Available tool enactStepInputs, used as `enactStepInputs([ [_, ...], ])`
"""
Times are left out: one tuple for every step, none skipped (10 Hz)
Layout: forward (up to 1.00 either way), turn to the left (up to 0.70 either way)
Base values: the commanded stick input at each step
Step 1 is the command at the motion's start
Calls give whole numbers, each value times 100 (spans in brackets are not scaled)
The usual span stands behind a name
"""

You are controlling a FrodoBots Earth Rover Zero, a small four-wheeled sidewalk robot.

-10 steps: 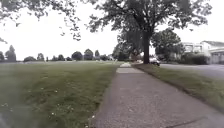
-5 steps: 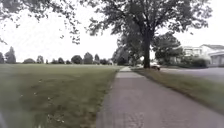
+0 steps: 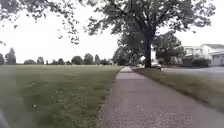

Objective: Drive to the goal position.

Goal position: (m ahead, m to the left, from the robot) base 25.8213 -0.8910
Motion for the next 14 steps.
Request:
enactStepInputs([
  [70, 0],
  [70, 0],
  [70, 0],
  [70, 0],
  [70, 0],
  [70, 0],
  [70, 0],
  [70, 0],
  [70, 0],
  [70, 0],
  [70, -22],
  [70, -35],
  [70, -35],
  [70, -35],
])
